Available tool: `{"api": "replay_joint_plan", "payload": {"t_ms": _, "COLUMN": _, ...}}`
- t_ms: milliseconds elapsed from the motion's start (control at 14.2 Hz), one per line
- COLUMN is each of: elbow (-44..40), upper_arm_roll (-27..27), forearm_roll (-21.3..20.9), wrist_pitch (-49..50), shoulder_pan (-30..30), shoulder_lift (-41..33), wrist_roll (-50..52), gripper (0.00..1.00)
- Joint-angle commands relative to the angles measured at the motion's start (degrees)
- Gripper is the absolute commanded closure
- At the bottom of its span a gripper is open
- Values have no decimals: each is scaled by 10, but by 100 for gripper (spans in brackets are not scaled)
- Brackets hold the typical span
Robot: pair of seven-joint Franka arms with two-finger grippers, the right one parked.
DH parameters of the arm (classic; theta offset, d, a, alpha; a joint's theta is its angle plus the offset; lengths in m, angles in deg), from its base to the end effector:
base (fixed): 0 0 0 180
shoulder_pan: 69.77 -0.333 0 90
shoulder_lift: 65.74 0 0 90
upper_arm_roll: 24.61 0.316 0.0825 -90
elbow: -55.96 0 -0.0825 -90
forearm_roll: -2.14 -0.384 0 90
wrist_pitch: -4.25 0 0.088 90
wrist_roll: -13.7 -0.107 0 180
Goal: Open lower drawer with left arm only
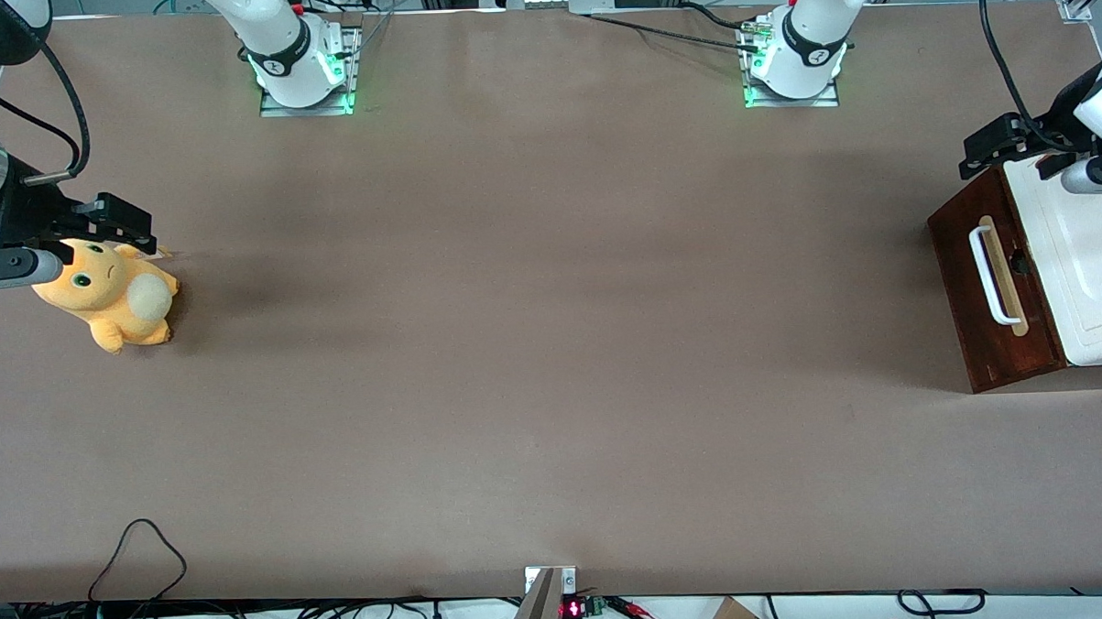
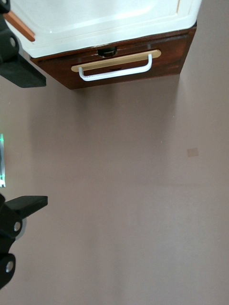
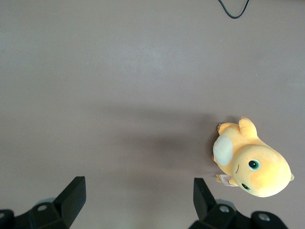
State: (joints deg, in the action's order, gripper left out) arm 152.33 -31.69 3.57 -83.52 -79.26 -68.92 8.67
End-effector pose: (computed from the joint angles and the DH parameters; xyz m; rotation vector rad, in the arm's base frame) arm 0.5302 0.0178 0.5990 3.1131 -0.0701 -0.1459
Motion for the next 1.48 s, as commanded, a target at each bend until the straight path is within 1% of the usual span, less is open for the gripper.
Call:
{"api": "replay_joint_plan", "payload": {"t_ms": 0, "elbow": -8, "upper_arm_roll": -20, "forearm_roll": -12, "wrist_pitch": 7, "shoulder_pan": 2, "shoulder_lift": 1, "wrist_roll": -22, "gripper": 0}}
{"api": "replay_joint_plan", "payload": {"t_ms": 141, "elbow": -7, "upper_arm_roll": -91, "forearm_roll": -125, "wrist_pitch": 8, "shoulder_pan": 2, "shoulder_lift": 4, "wrist_roll": 83, "gripper": 0}}
{"api": "replay_joint_plan", "payload": {"t_ms": 212, "elbow": -3, "upper_arm_roll": -124, "forearm_roll": -163, "wrist_pitch": 20, "shoulder_pan": 2, "shoulder_lift": 11, "wrist_roll": 147, "gripper": 0}}
{"api": "replay_joint_plan", "payload": {"t_ms": 282, "elbow": 1, "upper_arm_roll": -172, "forearm_roll": -239, "wrist_pitch": 55, "shoulder_pan": 2, "shoulder_lift": 29, "wrist_roll": 222, "gripper": 0}}
{"api": "replay_joint_plan", "payload": {"t_ms": 353, "elbow": 21, "upper_arm_roll": -209, "forearm_roll": -296, "wrist_pitch": 68, "shoulder_pan": 2, "shoulder_lift": 37, "wrist_roll": 275, "gripper": 0}}
{"api": "replay_joint_plan", "payload": {"t_ms": 423, "elbow": 44, "upper_arm_roll": -238, "forearm_roll": -343, "wrist_pitch": 80, "shoulder_pan": 2, "shoulder_lift": 42, "wrist_roll": 313, "gripper": 0}}
{"api": "replay_joint_plan", "payload": {"t_ms": 494, "elbow": 80, "upper_arm_roll": -265, "forearm_roll": -397, "wrist_pitch": 92, "shoulder_pan": 3, "shoulder_lift": 49, "wrist_roll": 357, "gripper": 0}}
{"api": "replay_joint_plan", "payload": {"t_ms": 564, "elbow": 112, "upper_arm_roll": -284, "forearm_roll": -431, "wrist_pitch": 94, "shoulder_pan": 3, "shoulder_lift": 51, "wrist_roll": 387, "gripper": 0}}
{"api": "replay_joint_plan", "payload": {"t_ms": 776, "elbow": 173, "upper_arm_roll": -292, "forearm_roll": -471, "wrist_pitch": 93, "shoulder_pan": 3, "shoulder_lift": 69, "wrist_roll": 447, "gripper": 0}}
{"api": "replay_joint_plan", "payload": {"t_ms": 917, "elbow": 238, "upper_arm_roll": -295, "forearm_roll": -543, "wrist_pitch": 93, "shoulder_pan": 10, "shoulder_lift": 84, "wrist_roll": 483, "gripper": 0}}
{"api": "replay_joint_plan", "payload": {"t_ms": 1058, "elbow": 289, "upper_arm_roll": -295, "forearm_roll": -607, "wrist_pitch": 91, "shoulder_pan": 11, "shoulder_lift": 105, "wrist_roll": 479, "gripper": 0}}
{"api": "replay_joint_plan", "payload": {"t_ms": 1128, "elbow": 302, "upper_arm_roll": -295, "forearm_roll": -633, "wrist_pitch": 94, "shoulder_pan": 11, "shoulder_lift": 114, "wrist_roll": 472, "gripper": 0}}
{"api": "replay_joint_plan", "payload": {"t_ms": 1199, "elbow": 299, "upper_arm_roll": -290, "forearm_roll": -629, "wrist_pitch": 95, "shoulder_pan": 9, "shoulder_lift": 115, "wrist_roll": 450, "gripper": 0}}
{"api": "replay_joint_plan", "payload": {"t_ms": 1410, "elbow": 284, "upper_arm_roll": -285, "forearm_roll": -629, "wrist_pitch": 85, "shoulder_pan": 3, "shoulder_lift": 113, "wrist_roll": 341, "gripper": 0}}
